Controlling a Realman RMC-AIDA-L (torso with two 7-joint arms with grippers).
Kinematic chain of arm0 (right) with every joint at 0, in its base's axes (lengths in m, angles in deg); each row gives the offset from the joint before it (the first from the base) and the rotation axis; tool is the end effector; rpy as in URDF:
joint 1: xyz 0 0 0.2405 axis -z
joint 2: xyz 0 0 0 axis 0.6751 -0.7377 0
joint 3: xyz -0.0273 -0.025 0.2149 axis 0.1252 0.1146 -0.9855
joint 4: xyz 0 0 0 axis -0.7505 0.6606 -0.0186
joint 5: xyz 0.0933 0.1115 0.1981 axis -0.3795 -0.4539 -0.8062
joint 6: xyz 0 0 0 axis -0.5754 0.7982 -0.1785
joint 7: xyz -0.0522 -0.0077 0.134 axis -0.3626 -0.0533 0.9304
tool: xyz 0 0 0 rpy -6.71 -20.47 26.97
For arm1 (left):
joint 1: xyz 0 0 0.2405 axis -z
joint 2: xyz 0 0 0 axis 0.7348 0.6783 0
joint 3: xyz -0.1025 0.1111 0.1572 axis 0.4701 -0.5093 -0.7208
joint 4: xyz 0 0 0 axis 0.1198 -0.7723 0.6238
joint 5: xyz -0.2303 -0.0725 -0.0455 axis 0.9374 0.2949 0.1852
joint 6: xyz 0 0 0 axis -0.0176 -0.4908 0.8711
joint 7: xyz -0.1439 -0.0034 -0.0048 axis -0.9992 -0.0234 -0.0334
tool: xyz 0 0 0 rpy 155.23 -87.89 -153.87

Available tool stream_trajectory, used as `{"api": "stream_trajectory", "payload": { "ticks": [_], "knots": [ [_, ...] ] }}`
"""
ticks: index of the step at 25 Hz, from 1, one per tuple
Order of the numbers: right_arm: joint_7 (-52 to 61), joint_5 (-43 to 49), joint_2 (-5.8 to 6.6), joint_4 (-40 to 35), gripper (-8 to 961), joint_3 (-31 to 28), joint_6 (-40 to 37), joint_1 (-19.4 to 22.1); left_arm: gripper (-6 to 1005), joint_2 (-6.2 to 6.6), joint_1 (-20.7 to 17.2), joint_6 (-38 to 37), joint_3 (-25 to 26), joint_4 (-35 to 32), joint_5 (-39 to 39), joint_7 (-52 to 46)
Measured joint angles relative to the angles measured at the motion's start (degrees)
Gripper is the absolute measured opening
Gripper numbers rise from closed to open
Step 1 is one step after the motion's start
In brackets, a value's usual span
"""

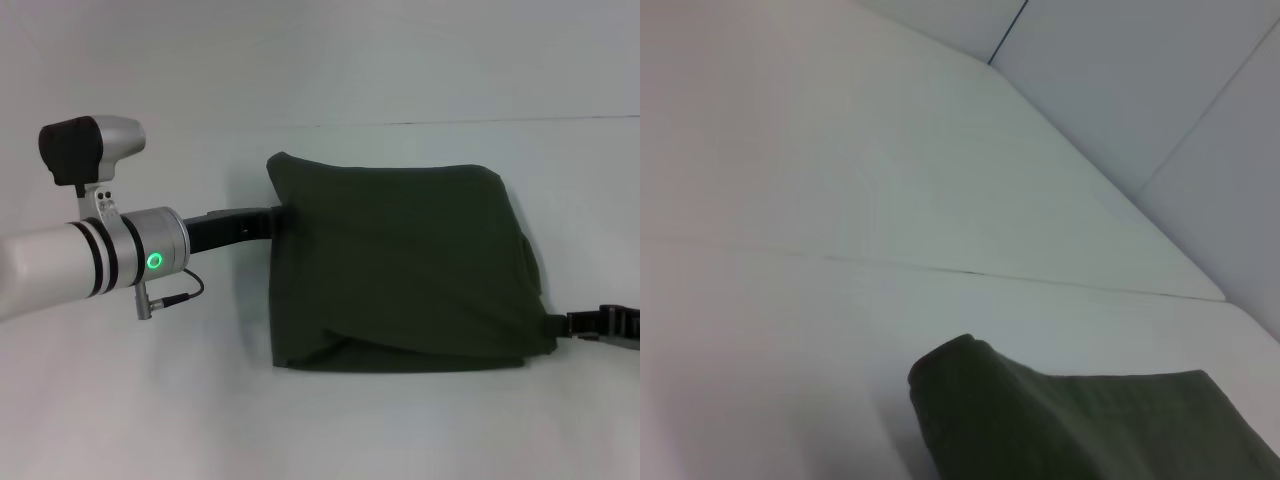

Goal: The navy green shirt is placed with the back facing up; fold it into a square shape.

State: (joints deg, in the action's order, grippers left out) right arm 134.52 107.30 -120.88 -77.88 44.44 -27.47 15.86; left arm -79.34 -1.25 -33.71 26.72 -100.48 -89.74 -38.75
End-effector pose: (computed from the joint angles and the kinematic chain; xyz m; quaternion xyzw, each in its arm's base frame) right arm 0.3378 0.3261 0.0519 -0.7595 0.6125 0.1749 0.1317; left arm -0.2247 0.4143 -0.0662 -0.8255 -0.4661 -0.2303 0.2197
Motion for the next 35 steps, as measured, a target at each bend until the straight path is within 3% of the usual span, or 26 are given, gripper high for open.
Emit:
{"api": "stream_trajectory", "payload": {
  "ticks": [5,8,13,19,20,24,28,32,35],
  "knots": [
    [-0.7,0.0,-0.10,-1.3,57,-2.5,-0.6,0.1,101,0.39,-0.2,0.0,0.0,-0.2,0.0,-0.1],
    [-2.2,0.0,-0.17,-1.5,263,-5.2,-0.7,0.3,106,0.51,-0.2,0.3,0.2,-0.2,0.0,-0.1],
    [-6.0,-0.5,-0.17,-1.5,504,-10.2,-3.1,0.1,114,-0.05,-2.0,0.4,0.6,-1.8,0.5,-0.2],
    [-10.0,-4.8,-0.72,-1.5,753,-11.5,-6.1,-0.3,123,-0.54,-5.6,-1.0,0.9,-6.4,0.6,-6.0],
    [-10.7,-5.3,-0.85,-1.5,757,-11.5,-6.3,-0.4,125,-0.54,-6.4,-2.1,1.0,-7.5,0.8,-6.8],
    [-11.3,-6.0,-0.98,-1.5,774,-11.4,-6.4,-1.1,305,-0.60,-11.1,-9.2,1.2,-12.3,3.6,-7.3],
    [-11.0,-6.8,-0.80,-1.5,791,-11.6,-6.7,-1.5,453,-0.71,-15.3,-21.7,1.2,-15.4,8.3,-1.9],
    [-12.6,-8.7,-0.57,-1.6,826,-11.5,-8.7,-2.0,602,-0.80,-18.0,-32.7,1.2,-17.4,9.9,0.8],
    [-15.7,-10.0,-1.06,-2.0,857,-11.6,-10.3,-2.0,738,-0.91,-19.9,-39.2,1.8,-18.7,10.1,2.4]
  ]
}}
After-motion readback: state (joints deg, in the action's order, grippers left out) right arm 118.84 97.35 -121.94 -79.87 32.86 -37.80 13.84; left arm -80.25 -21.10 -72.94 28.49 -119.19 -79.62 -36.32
